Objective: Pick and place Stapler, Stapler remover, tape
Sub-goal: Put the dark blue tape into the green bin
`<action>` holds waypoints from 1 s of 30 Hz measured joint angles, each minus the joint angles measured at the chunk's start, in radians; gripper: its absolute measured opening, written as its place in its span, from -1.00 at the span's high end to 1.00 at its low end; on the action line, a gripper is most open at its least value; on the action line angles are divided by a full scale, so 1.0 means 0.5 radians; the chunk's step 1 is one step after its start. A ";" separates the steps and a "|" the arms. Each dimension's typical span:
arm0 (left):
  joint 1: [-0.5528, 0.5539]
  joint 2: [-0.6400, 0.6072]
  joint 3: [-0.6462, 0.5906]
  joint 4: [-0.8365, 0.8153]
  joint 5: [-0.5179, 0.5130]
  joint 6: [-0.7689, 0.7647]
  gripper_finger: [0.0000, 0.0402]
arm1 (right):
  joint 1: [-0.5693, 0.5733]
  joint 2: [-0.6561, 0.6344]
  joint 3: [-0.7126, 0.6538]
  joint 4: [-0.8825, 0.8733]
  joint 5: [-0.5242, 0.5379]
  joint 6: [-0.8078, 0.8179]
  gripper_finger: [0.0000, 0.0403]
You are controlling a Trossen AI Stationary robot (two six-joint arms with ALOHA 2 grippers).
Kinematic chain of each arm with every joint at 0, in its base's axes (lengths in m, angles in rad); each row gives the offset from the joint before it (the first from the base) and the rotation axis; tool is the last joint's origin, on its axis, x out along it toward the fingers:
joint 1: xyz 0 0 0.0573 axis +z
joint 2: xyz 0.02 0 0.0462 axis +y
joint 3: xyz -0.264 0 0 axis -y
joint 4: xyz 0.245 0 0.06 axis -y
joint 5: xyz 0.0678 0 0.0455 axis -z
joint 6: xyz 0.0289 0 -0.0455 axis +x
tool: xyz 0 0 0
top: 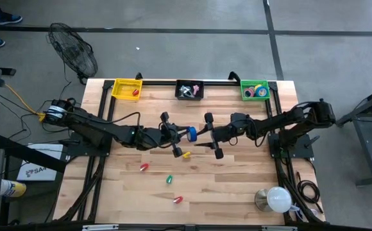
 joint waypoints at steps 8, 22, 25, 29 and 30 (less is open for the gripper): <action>-0.001 0.001 0.000 0.020 0.026 0.035 0.87 | 0.002 0.000 0.000 0.009 0.010 0.005 0.62; 0.000 0.003 0.000 0.000 0.073 0.011 0.38 | 0.000 -0.001 0.001 -0.050 0.072 0.059 0.86; 0.000 0.003 0.000 -0.004 0.067 0.011 0.23 | -0.002 -0.001 0.001 -0.105 0.198 0.060 0.86; 0.002 0.003 -0.002 -0.047 0.056 -0.010 0.09 | -0.025 -0.002 0.002 -0.180 0.249 0.065 0.86; 0.002 0.003 -0.002 -0.067 0.034 -0.022 0.06 | -0.036 -0.004 0.002 -0.202 0.260 0.079 0.86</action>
